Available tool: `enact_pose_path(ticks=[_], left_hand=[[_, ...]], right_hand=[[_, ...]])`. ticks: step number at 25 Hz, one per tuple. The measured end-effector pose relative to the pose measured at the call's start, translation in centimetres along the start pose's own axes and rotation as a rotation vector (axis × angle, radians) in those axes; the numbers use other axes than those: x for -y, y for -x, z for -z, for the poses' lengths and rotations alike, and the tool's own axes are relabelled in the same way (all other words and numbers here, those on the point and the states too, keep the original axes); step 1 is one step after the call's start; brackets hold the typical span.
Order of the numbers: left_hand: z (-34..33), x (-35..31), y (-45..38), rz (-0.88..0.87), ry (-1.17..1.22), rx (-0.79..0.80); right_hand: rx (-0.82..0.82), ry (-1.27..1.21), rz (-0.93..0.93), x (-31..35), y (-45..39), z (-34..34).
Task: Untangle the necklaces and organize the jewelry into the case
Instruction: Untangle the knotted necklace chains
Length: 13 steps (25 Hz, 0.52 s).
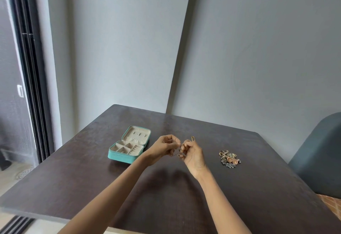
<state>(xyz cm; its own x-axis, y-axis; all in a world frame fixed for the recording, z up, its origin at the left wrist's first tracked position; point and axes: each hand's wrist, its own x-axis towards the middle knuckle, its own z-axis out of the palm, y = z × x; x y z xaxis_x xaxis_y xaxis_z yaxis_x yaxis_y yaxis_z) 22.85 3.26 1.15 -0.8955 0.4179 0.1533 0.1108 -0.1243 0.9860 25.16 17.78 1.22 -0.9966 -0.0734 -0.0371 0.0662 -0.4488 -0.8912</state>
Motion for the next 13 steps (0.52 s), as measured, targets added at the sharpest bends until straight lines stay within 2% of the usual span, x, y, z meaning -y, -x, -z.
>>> enact_pose_path(ticks=[6, 13], left_hand=[[0.56, 0.73, 0.15, -0.126, -0.186, -0.078], [0.46, 0.58, 0.29, -0.109, -0.326, -0.062]], right_hand=[[0.051, 0.207, 0.011, 0.22, 0.01, 0.36], [0.049, 0.26, 0.017, -0.35, -0.03, 0.44]])
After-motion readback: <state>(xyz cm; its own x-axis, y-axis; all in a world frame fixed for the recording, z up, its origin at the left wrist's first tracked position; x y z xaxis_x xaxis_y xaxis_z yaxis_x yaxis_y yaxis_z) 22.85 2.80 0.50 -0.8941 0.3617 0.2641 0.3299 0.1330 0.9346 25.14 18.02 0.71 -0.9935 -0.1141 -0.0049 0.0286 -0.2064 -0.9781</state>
